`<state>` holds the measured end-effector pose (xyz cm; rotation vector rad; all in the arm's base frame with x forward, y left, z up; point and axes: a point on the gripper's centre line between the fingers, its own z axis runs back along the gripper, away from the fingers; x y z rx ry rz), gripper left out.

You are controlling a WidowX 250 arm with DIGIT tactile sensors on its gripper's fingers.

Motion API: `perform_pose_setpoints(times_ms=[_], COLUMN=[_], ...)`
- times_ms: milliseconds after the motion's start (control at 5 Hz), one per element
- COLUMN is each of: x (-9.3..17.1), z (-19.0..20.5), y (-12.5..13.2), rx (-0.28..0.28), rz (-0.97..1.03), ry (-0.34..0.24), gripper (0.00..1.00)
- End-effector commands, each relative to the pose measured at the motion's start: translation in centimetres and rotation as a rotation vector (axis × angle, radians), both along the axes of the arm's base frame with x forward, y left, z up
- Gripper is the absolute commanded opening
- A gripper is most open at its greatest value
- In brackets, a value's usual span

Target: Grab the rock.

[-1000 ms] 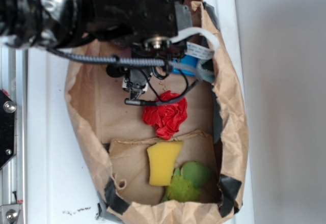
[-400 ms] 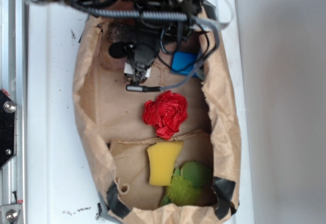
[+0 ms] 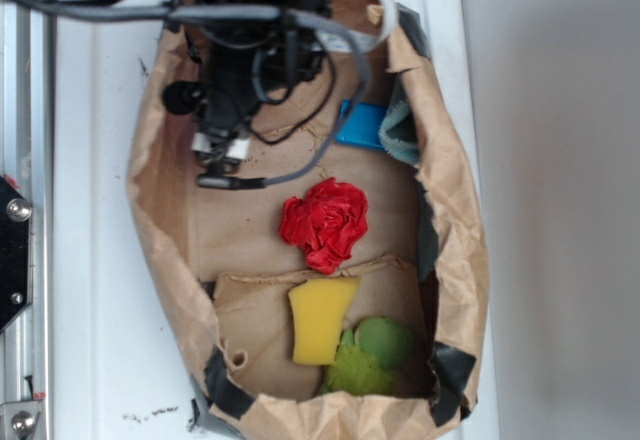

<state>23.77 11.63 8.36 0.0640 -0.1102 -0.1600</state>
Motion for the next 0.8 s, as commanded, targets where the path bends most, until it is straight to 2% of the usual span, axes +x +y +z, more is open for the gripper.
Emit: perform_pose_setpoints(times_ms=[0,400,600], x=[-0.7,2.6,3.7], z=[0.3,0.5,0.2], y=[-0.5,-1.3,-0.9], rx=[0.056,0.076,0.089], rz=[0.022,0.08,0.098], ry=[-0.098,-0.079,-0.068], gripper=[1.0,1.0,1.0])
